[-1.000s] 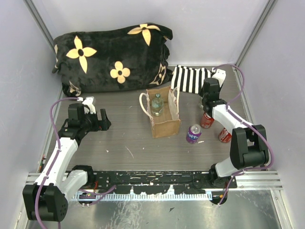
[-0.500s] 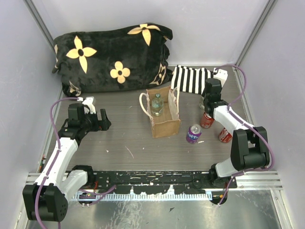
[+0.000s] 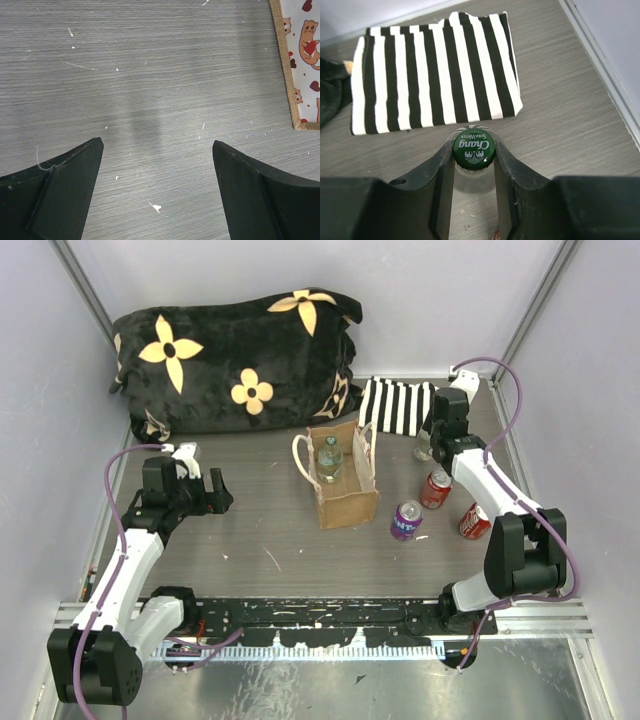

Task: Place the beverage into the canvas bag

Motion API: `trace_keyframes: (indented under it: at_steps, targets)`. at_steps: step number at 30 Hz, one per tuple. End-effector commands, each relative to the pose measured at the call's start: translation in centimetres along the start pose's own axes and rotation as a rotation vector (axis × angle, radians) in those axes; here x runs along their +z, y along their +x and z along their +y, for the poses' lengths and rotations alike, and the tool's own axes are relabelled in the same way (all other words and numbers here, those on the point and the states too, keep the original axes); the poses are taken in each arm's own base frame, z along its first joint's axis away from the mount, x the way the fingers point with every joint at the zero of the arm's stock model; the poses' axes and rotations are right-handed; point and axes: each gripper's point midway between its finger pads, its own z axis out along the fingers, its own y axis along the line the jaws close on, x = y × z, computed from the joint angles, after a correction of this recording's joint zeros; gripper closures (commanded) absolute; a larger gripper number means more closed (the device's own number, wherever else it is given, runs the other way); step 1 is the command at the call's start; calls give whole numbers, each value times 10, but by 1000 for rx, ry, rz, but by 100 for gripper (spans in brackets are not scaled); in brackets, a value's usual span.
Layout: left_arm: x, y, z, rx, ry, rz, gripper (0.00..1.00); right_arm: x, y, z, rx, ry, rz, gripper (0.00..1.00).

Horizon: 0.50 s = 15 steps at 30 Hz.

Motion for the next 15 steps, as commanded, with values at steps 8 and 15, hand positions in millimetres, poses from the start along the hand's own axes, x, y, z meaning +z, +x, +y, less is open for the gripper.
trace_keyframes:
  at_steps: [8,15]
  targets:
    - [-3,3,-1,-3,11,-5,2,-46,-137,33,212,-184,-322,99]
    - [-3,3,-2,-6,14,-6,2,-59,-156,46,225,-257,-349,99]
